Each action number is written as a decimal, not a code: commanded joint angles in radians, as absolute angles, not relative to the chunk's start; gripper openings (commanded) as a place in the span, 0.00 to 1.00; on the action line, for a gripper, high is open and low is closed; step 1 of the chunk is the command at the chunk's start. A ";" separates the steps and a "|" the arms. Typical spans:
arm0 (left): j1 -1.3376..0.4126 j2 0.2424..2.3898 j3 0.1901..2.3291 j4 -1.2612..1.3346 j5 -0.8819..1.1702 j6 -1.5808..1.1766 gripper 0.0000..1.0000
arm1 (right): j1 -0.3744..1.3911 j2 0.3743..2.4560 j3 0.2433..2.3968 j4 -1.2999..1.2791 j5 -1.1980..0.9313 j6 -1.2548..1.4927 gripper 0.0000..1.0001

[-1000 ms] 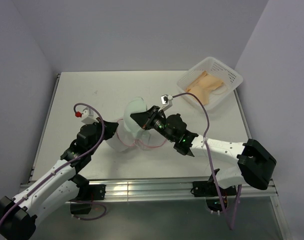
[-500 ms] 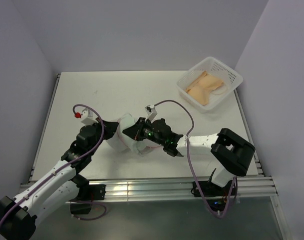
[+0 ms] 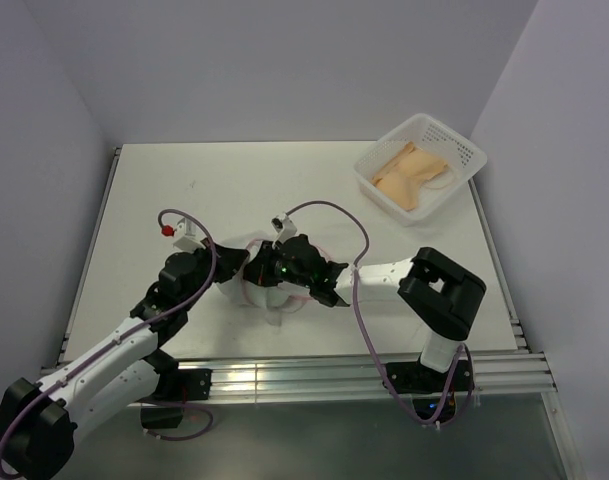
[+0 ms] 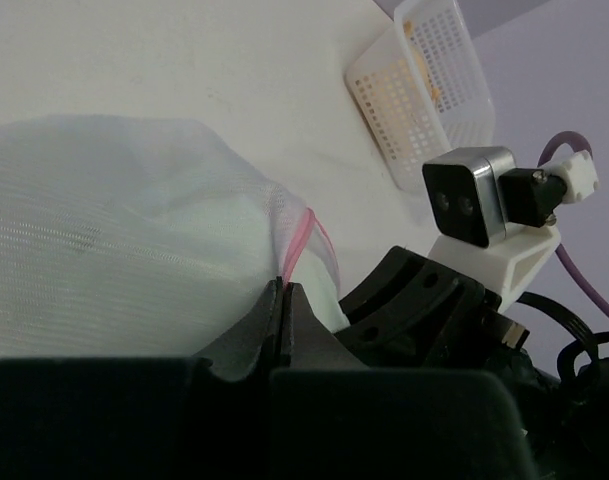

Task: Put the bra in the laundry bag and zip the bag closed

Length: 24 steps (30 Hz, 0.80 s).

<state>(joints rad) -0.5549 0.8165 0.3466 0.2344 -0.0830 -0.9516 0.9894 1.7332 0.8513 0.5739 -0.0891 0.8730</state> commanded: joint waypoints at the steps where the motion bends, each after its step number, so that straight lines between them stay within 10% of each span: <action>1: -0.551 0.790 0.338 0.281 -0.035 -0.966 0.00 | 0.982 1.657 0.897 0.555 -0.011 0.877 0.00; 16: -0.554 0.698 0.226 0.301 0.006 -1.054 0.00 | 1.015 1.764 0.968 0.469 0.271 0.971 0.11; 21: -0.554 0.684 0.225 0.269 -0.040 -1.037 0.00 | 1.015 1.727 0.997 0.315 0.285 0.867 0.69; 24: -0.552 0.675 0.235 0.235 -0.075 -1.022 0.00 | 1.009 1.683 0.994 0.235 0.285 0.798 0.82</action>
